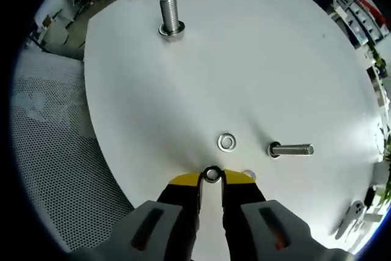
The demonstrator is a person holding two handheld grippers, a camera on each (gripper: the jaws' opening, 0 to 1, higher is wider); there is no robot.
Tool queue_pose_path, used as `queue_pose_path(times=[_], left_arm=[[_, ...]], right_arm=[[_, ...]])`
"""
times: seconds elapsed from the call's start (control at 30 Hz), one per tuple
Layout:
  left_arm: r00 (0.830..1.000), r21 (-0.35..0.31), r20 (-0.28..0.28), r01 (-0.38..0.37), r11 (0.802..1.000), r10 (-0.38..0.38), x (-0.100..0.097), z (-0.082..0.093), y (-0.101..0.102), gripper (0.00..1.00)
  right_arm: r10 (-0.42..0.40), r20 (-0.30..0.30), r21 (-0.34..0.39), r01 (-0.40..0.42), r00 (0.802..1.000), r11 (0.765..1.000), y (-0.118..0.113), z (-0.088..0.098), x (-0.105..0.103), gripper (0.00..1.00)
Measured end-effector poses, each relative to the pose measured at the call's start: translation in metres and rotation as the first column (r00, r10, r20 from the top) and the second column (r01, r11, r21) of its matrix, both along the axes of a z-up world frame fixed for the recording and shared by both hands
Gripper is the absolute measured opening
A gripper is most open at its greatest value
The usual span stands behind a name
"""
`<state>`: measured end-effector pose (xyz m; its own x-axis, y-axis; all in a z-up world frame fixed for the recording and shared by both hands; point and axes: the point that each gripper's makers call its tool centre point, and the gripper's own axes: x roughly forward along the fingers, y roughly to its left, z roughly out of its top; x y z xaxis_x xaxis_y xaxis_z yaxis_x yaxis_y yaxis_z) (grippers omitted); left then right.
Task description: Place the washer onto the threaded stud by aligning its center hole with the stud, sliding it down to the base, and recovering from edge contact or off-axis alignment until the washer reaches the visible bottom stop.
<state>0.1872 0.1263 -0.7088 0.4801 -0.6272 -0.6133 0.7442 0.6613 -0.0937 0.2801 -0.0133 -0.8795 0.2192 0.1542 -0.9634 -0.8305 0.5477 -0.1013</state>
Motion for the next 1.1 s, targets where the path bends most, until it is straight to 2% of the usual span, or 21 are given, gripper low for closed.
queue_pose_path(times=[0.1, 0.2, 0.37, 0.6, 0.93, 1.1], left_arm=[[1.0, -0.002, 0.005, 0.006, 1.0, -0.006, 0.0, 0.001, -0.001, 0.25], [1.0, -0.007, 0.012, 0.007, 1.0, -0.007, 0.0, 0.003, -0.002, 0.25], [1.0, -0.011, 0.019, 0.004, 1.0, -0.003, 0.001, 0.004, -0.002, 0.25], [1.0, -0.007, 0.021, 0.008, 1.0, -0.008, 0.001, 0.004, -0.002, 0.25], [0.999, -0.02, 0.035, -0.001, 1.0, 0.002, 0.003, 0.008, -0.002, 0.25], [0.999, -0.021, 0.038, -0.007, 1.0, 0.008, 0.003, 0.009, 0.0, 0.25]], right_arm=[[0.005, 0.037, 0.009, -0.005, 0.999, 1.0, 0.0, 0.0, 0.0, 0.15], [-0.016, 0.05, 0.04, 0.014, 0.999, 0.999, -0.002, 0.001, 0.001, 0.15], [-0.017, 0.052, 0.053, 0.014, 0.999, 0.999, -0.001, 0.002, 0.0, 0.14], [-0.049, 0.007, 0.071, 0.048, 0.999, 0.996, -0.003, 0.001, 0.0, 0.14], [-0.041, 0.039, 0.088, 0.038, 0.998, 0.995, -0.012, 0.021, 0.003, 0.14], [-0.065, 0.058, 0.099, 0.059, 0.996, 0.993, -0.019, 0.032, 0.008, 0.14]])
